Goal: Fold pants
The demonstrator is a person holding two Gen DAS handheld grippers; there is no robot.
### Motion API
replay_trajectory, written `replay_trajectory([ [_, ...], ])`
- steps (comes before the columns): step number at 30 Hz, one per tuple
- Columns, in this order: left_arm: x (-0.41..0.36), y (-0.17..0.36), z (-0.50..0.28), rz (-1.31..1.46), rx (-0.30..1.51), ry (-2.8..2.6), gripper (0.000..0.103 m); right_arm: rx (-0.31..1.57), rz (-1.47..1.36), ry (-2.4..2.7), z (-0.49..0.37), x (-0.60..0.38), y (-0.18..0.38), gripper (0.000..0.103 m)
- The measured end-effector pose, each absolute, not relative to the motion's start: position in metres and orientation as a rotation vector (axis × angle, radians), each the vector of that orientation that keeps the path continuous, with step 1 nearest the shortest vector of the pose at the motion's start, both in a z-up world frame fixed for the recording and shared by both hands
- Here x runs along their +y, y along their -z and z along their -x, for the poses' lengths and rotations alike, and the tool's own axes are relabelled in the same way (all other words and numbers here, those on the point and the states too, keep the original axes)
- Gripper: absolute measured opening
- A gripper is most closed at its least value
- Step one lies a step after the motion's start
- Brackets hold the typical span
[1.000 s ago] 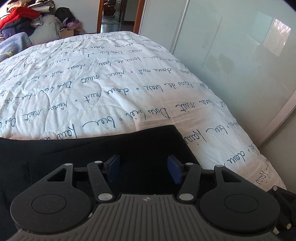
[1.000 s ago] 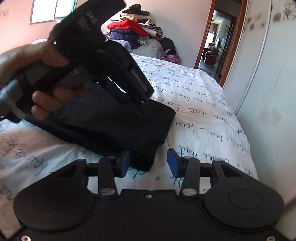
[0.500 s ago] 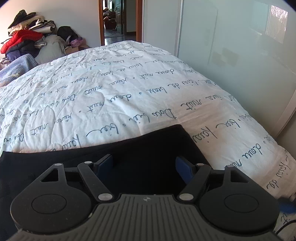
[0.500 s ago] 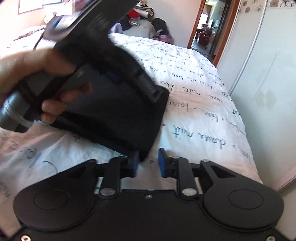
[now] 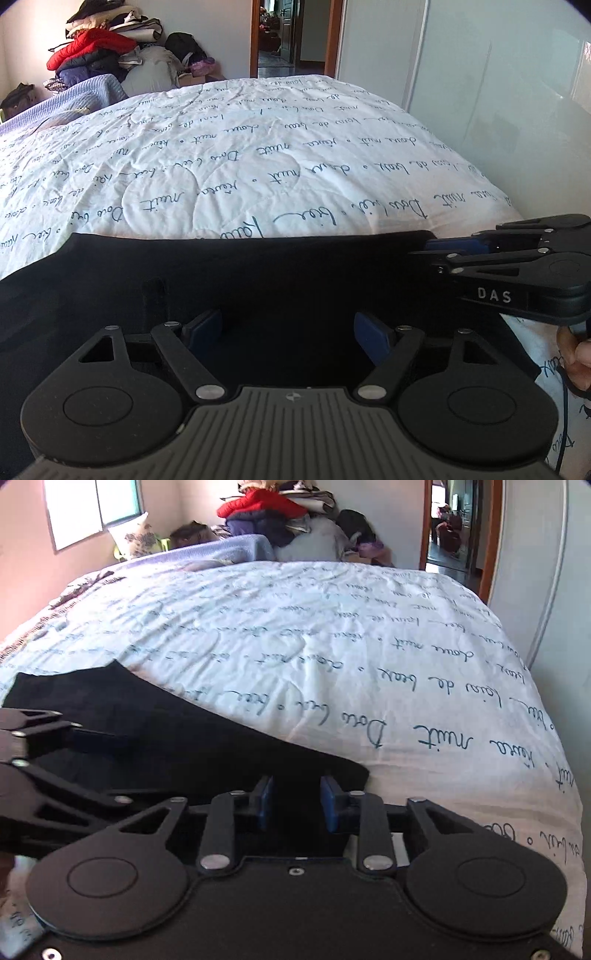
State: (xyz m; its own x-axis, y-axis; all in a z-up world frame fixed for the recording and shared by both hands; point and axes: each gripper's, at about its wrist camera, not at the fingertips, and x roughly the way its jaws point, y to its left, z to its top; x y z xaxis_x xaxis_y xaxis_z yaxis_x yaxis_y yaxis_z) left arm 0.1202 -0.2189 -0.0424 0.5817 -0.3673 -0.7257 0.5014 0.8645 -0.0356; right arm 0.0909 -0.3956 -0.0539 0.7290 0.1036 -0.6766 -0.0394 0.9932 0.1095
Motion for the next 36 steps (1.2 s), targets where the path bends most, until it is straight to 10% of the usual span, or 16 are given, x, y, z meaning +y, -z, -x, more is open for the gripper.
replay_trajectory([
  [29, -0.119, 0.044, -0.078, -0.131, 0.784, 0.566, 0.083, 0.805, 0.189, 0.075, -0.013, -0.314, 0.038, 0.051],
  [36, -0.057, 0.023, -0.085, -0.055, 0.766, 0.477, 0.084, 0.506, 0.448, 0.22, 0.015, -0.259, -0.025, 0.077],
])
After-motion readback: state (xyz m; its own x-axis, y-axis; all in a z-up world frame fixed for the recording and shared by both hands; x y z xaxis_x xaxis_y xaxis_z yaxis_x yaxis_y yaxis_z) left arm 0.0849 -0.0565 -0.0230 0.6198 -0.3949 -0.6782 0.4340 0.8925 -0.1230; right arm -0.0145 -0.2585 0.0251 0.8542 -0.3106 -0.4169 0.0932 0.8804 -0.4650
